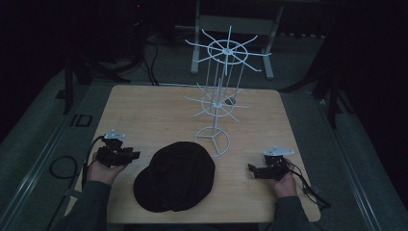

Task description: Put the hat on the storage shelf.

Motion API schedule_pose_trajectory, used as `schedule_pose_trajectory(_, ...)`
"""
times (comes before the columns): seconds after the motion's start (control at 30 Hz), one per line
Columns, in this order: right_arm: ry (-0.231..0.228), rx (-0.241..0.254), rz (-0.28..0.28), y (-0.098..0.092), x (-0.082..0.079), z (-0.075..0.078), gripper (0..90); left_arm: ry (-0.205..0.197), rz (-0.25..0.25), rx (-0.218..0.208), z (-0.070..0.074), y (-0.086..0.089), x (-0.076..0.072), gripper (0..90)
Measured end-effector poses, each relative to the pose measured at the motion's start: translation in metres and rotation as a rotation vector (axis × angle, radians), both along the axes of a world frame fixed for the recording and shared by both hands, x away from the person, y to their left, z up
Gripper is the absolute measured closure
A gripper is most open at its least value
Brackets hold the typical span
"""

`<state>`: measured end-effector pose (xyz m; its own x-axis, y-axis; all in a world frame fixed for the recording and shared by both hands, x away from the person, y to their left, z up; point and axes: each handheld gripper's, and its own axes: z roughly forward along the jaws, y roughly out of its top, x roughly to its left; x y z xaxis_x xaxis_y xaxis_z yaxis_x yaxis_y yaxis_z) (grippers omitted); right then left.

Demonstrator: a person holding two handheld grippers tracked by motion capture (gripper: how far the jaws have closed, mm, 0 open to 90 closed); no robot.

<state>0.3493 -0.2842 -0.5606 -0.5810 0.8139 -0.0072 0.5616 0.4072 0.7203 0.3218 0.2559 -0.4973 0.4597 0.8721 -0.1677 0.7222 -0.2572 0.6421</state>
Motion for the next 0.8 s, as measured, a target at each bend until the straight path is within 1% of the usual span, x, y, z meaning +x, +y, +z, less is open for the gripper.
schedule_pose_trajectory(0.03,0.0,0.0,0.0,0.0,0.0,0.0,13.2,0.0,0.0,0.0,0.0,0.0,0.0,59.9)
schedule_pose_trajectory(0.07,0.0,0.0,0.0,0.0,0.0,0.0,13.2,-0.002,-0.014,0.01,0.003,-0.002,0.0,59.4)
schedule_pose_trajectory(0.23,0.0,0.0,0.0,0.0,0.0,0.0,13.2,-0.005,-0.035,0.006,0.007,-0.006,0.0,59.4)
schedule_pose_trajectory(0.27,0.0,0.0,0.0,0.0,0.0,0.0,13.2,-0.001,-0.049,0.005,0.009,-0.008,-0.001,59.4)
schedule_pose_trajectory(0.33,0.0,0.0,0.0,0.0,0.0,0.0,13.2,-0.005,-0.058,0.01,0.011,-0.011,-0.001,59.4)
schedule_pose_trajectory(0.47,0.0,0.0,0.0,0.0,0.0,0.0,13.2,-0.012,-0.065,0.022,0.013,-0.015,-0.002,60.2)
schedule_pose_trajectory(0.5,0.0,0.0,0.0,0.0,0.0,0.0,13.2,-0.009,-0.065,0.023,0.013,-0.016,-0.002,61.6)
schedule_pose_trajectory(0.53,0.0,0.0,0.0,0.0,0.0,0.0,13.2,-0.007,-0.071,0.009,0.015,-0.018,0.0,62.1)
schedule_pose_trajectory(0.6,0.0,0.0,0.0,0.0,0.0,0.0,13.2,-0.014,-0.081,0.003,0.017,-0.021,0.0,61.9)
schedule_pose_trajectory(0.7,0.0,0.0,0.0,0.0,0.0,0.0,13.2,-0.02,-0.096,0.006,0.02,-0.025,0.001,61.4)
schedule_pose_trajectory(0.8,0.0,0.0,0.0,0.0,0.0,0.0,13.2,-0.006,-0.125,0.01,0.021,-0.033,0.002,61.2)
